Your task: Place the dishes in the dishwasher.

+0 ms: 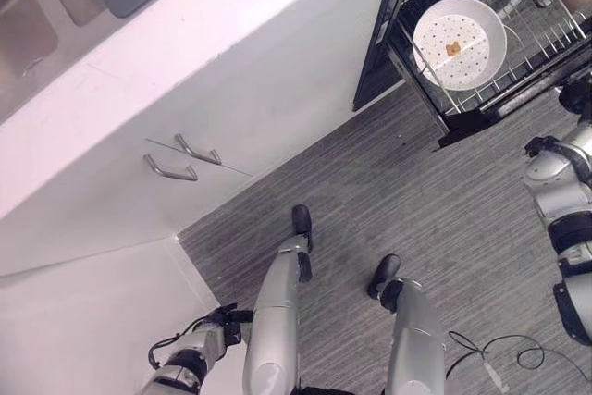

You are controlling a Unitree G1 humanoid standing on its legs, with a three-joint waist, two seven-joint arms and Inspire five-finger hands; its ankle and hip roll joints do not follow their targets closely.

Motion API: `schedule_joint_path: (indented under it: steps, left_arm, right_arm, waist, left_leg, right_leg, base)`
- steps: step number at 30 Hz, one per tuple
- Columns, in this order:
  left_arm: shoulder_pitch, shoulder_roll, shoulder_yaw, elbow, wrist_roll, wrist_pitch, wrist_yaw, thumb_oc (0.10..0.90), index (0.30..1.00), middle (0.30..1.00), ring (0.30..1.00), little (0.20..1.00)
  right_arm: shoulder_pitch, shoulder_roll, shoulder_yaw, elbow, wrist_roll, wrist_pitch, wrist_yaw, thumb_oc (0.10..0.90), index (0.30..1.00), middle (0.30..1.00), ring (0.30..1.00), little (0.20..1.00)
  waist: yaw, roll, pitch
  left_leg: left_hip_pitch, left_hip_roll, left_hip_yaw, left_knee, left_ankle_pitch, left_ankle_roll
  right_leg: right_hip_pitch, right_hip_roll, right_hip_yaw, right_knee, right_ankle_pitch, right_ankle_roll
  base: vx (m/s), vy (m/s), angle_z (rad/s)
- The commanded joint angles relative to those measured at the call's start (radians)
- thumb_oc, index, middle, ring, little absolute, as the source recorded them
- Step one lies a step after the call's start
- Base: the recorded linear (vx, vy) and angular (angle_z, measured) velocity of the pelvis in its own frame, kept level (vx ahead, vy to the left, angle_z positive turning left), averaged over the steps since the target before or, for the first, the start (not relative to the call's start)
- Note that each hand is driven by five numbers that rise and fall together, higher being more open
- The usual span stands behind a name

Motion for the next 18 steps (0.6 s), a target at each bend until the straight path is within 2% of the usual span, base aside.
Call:
schedule_joint_path:
  steps: [1, 10, 13, 18]
  left_arm:
    - [0.065, 0.061, -0.044, 0.031, 0.052, 0.009, -0.015, 0.800, 0.900, 0.900, 0.900, 0.900]
    - [0.093, 0.093, -0.036, 0.016, 0.083, -0.010, -0.048, 0.800, 0.900, 0.900, 0.900, 0.900]
    - [0.104, 0.107, -0.031, 0.009, 0.108, -0.018, -0.053, 0.800, 0.900, 0.900, 0.900, 0.900]
    - [0.122, 0.113, -0.031, -0.001, 0.121, -0.025, -0.067, 0.800, 0.900, 0.900, 0.900, 0.900]
  right_arm:
    - [-0.194, -0.092, 0.047, -0.106, -0.071, -0.084, -0.011, 0.800, 0.900, 0.900, 0.900, 0.900]
    - [-0.306, -0.076, 0.108, -0.072, -0.016, -0.098, 0.049, 0.800, 0.900, 0.900, 0.900, 0.900]
    - [-0.338, -0.057, 0.104, -0.046, 0.047, -0.136, 0.087, 0.800, 0.900, 0.900, 0.900, 0.900]
    - [-0.388, -0.037, 0.126, -0.022, 0.057, -0.152, 0.123, 0.800, 0.900, 0.900, 0.900, 0.900]
  waist:
    - [0.074, -0.008, -0.019]
    - [0.122, -0.024, -0.019]
    - [0.141, -0.031, -0.019]
    - [0.164, -0.024, -0.019]
  left_leg:
    - [0.077, -0.030, -0.012, -0.095, -0.081, -0.033]
    - [0.079, -0.045, -0.037, -0.104, -0.085, -0.026]
    - [0.078, -0.050, -0.047, -0.104, -0.089, -0.023]
    - [0.073, -0.058, -0.059, -0.105, -0.089, -0.024]
  right_leg:
    - [0.010, 0.025, -0.065, 0.128, -0.109, -0.039]
    - [0.045, 0.023, -0.091, 0.102, -0.088, -0.028]
    - [0.058, 0.022, -0.105, 0.084, -0.075, -0.019]
    - [0.068, 0.021, -0.117, 0.051, -0.059, -0.011]
  base:
    - [0.03, -0.045, 0.17]
    - [0.03, -0.004, 0.13]
    - [0.05, -0.024, 0.16]
    - [0.04, 0.036, 0.10]
